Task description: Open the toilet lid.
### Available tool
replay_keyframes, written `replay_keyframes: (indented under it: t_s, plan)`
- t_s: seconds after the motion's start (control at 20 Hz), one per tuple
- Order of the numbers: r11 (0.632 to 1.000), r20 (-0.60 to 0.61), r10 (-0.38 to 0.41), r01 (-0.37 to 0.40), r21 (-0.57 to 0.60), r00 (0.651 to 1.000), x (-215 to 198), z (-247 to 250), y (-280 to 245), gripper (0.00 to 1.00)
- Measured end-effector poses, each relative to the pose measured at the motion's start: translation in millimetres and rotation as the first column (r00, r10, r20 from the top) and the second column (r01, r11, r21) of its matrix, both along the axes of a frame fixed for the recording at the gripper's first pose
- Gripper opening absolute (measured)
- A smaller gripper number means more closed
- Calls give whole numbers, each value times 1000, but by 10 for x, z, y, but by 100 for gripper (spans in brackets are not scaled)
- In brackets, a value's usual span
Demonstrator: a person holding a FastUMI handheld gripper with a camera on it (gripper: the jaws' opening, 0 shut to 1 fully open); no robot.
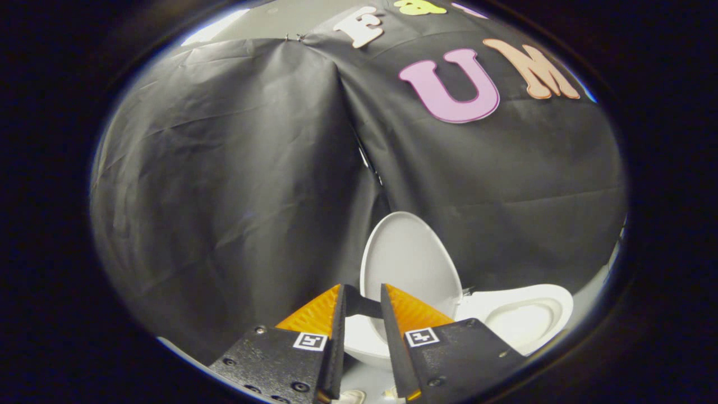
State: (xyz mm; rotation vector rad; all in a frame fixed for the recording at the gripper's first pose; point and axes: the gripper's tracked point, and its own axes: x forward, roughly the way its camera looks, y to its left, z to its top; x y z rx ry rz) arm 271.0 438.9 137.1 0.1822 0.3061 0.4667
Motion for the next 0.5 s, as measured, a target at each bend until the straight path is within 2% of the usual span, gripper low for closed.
replay_keyframes:
  t_s: [0.2,0.5]
  plan:
    - [1000,85,-21,21,-3,996,8,162,-279,37]
    - [992,200,-118,126,-28,973,68,332,-891,36]
